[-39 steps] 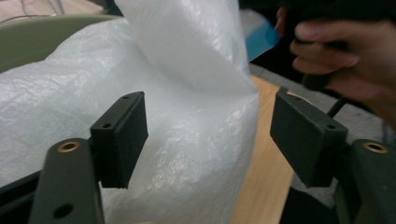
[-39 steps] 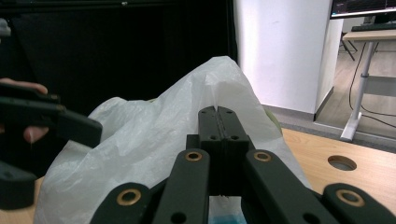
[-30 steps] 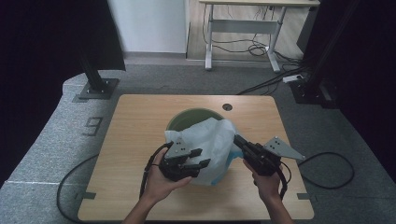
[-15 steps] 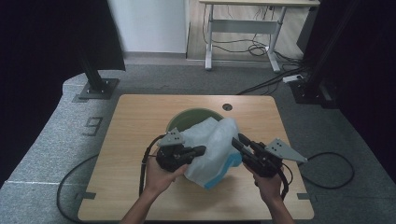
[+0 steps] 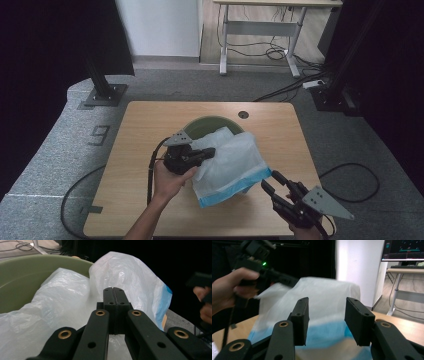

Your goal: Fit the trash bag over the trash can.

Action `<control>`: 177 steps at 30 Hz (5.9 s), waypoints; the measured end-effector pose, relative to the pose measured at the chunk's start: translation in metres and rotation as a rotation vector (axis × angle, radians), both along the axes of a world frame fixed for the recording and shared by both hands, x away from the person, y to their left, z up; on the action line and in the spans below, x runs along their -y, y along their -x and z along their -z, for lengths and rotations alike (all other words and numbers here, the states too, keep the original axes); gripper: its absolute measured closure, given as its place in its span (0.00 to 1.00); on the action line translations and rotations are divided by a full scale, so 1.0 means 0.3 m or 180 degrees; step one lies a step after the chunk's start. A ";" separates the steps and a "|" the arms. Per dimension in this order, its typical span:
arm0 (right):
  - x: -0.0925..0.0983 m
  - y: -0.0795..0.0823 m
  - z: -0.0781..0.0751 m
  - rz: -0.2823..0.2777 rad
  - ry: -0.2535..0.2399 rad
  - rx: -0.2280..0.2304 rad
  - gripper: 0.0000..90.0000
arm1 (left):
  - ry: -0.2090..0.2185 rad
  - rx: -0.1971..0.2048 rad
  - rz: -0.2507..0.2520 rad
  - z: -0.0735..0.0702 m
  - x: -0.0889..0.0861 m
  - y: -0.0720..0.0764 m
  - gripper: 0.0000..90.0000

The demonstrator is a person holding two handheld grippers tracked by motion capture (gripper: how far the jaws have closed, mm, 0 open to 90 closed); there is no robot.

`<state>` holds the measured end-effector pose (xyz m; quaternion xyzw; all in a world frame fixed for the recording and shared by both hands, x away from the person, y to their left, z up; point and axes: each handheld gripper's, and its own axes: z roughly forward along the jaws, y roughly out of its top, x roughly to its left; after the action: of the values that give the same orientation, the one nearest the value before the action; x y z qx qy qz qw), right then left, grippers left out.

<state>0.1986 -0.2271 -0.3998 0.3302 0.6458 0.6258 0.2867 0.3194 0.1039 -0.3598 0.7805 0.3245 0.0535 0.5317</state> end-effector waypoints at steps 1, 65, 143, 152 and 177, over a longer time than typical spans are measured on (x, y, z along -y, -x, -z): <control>0.003 0.011 0.012 -0.0021 0.0009 -0.0021 0.59 | 0.0008 -0.0005 -0.0004 0.000 -0.001 -0.002 1.00; -0.024 -0.112 0.120 -0.0046 0.0202 -0.0323 0.99 | 0.0172 0.0101 -0.0692 0.019 -0.330 -0.040 1.00; -0.076 -0.074 0.115 -0.0081 0.0610 -0.0165 0.99 | 0.0461 0.0189 -0.0551 0.067 -0.403 -0.020 1.00; -0.115 -0.088 0.217 -0.0217 0.0634 -0.0402 0.99 | 0.0374 -0.0005 -0.0561 0.169 -0.418 -0.031 1.00; -0.139 -0.179 0.429 -0.0335 0.0767 -0.0988 0.88 | 0.0277 -0.0178 -0.0625 0.249 -0.410 -0.065 0.99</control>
<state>0.2522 -0.1854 -0.5285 0.3518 0.7688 0.4998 0.1881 0.3388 0.2269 -0.4344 0.7223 0.4161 0.0694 0.5479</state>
